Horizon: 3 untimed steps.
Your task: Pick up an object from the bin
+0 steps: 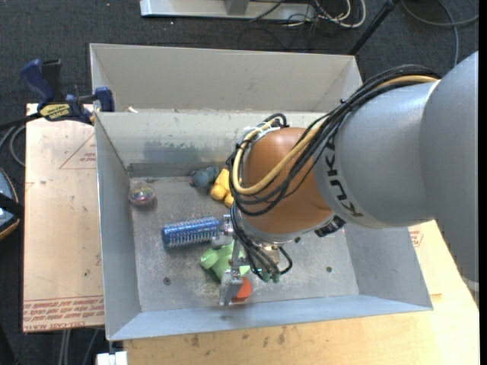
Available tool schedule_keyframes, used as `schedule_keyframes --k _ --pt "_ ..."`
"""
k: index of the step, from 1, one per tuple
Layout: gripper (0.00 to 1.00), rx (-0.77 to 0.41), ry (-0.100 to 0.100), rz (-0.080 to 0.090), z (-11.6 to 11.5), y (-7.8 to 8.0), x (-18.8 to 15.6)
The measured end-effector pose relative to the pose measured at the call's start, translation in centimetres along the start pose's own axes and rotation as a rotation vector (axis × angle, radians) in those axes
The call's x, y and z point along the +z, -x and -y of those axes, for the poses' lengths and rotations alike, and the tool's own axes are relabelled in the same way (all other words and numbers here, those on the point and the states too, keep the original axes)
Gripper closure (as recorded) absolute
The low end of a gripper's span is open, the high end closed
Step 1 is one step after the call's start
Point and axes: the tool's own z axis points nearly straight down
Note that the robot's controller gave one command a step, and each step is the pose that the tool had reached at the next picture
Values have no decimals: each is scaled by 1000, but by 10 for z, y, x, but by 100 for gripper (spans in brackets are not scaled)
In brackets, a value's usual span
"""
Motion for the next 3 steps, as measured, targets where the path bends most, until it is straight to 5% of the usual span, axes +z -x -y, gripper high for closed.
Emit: schedule_keyframes --k 1,2,3 --pt "0 -164 1 6 -19 80 73" --pt "0 -132 -1 4 74 109 45" --pt "0 -290 -2 6 142 104 39"
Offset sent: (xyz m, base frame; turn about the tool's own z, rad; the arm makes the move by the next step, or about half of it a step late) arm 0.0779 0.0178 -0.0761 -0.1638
